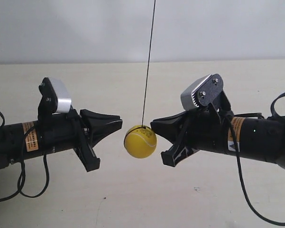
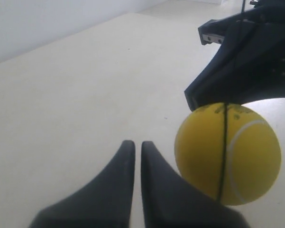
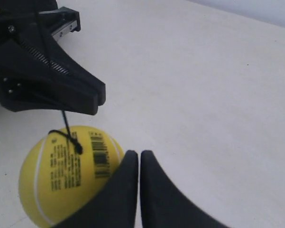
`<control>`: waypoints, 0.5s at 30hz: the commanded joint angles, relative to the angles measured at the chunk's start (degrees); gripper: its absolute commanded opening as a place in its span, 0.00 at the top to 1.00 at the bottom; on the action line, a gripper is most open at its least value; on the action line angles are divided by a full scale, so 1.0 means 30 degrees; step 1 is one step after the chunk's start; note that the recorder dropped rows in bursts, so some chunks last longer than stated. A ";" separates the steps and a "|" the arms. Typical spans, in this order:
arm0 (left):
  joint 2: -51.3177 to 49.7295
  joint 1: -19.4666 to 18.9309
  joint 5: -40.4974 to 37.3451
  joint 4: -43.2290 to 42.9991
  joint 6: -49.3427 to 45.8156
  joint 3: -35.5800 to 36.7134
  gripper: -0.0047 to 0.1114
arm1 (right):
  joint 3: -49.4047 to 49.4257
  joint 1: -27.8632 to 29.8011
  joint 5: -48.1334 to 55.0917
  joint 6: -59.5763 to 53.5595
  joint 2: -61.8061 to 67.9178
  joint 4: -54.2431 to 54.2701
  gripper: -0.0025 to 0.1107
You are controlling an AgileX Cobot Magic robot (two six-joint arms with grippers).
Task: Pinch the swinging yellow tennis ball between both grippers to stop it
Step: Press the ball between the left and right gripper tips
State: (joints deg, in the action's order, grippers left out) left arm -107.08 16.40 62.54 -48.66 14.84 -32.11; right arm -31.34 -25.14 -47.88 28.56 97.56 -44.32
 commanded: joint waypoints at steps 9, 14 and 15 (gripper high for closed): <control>-0.0087 0.0097 0.0072 -0.2161 0.1182 -0.0065 0.92 | -0.0023 -0.0029 -0.0090 0.0523 -0.0198 -0.1047 0.98; -0.0087 0.0097 0.0072 -0.2191 0.1182 -0.0065 0.92 | -0.0023 -0.0029 -0.0090 0.0523 -0.0198 -0.1123 0.98; -0.0087 0.0097 0.0072 -0.2191 0.1182 -0.0065 0.92 | -0.0023 -0.0029 -0.0090 0.0523 -0.0198 -0.1123 0.98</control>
State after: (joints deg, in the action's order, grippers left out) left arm -107.08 16.40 62.54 -54.87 17.81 -32.11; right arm -31.34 -25.14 -47.88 30.21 97.56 -47.22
